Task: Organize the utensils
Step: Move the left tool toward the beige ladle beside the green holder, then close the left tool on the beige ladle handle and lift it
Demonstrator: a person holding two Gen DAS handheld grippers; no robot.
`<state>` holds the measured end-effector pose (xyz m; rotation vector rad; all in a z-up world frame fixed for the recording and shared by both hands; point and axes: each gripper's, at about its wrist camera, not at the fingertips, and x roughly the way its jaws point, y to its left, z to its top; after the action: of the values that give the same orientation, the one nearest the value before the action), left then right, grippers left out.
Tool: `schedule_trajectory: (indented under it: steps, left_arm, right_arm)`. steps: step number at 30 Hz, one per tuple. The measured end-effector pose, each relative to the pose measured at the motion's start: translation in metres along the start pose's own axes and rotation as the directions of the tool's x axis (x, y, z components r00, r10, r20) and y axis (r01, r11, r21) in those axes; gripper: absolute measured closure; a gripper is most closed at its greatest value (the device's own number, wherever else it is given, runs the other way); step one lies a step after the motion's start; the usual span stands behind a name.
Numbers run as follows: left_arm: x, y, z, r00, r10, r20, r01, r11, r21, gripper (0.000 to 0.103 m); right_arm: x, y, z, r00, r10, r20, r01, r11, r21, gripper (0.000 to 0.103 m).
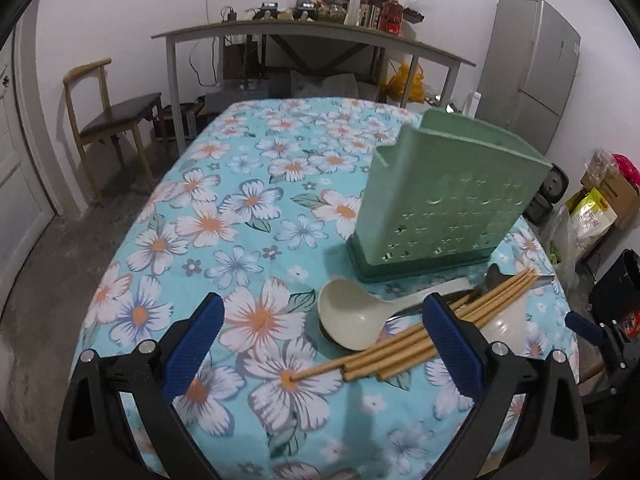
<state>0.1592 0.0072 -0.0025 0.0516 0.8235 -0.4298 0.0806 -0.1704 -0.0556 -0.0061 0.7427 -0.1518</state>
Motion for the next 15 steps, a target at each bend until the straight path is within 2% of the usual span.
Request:
schedule_trajectory:
  steps: [3,5,6,7,9,15]
  left_arm:
    - [0.014,0.002,0.0,0.999,-0.016,-0.037,0.017,1.0,0.014,0.024]
    - [0.031,0.005,0.001,0.995,-0.043,-0.089,0.044,0.999,0.013,0.039]
    - [0.039,0.008,0.001,0.992,-0.052,-0.116,0.053,0.999,0.007,0.042]
    - [0.044,0.009,0.0,0.989,-0.059,-0.133,0.06,0.998,0.0,0.051]
    - [0.056,0.013,0.0,0.982,-0.079,-0.169,0.077,0.997,-0.021,0.058]
    - [0.069,0.016,-0.001,0.975,-0.113,-0.19,0.109,0.994,-0.033,0.089]
  right_arm:
    - [0.002,-0.001,0.002,1.0,0.015,0.007,-0.015,1.0,0.007,0.008]
    - [0.003,-0.002,0.003,0.999,0.031,0.005,-0.032,0.999,0.015,0.008]
    - [0.004,-0.002,0.003,0.999,0.04,0.003,-0.04,0.999,0.022,0.008]
    - [0.005,-0.002,0.003,0.999,0.045,0.0,-0.045,0.999,0.026,0.008]
    - [0.007,-0.002,0.003,0.998,0.06,-0.012,-0.06,0.998,0.03,0.008]
    - [0.015,-0.001,0.002,0.996,0.078,-0.048,-0.076,0.996,0.043,0.008]
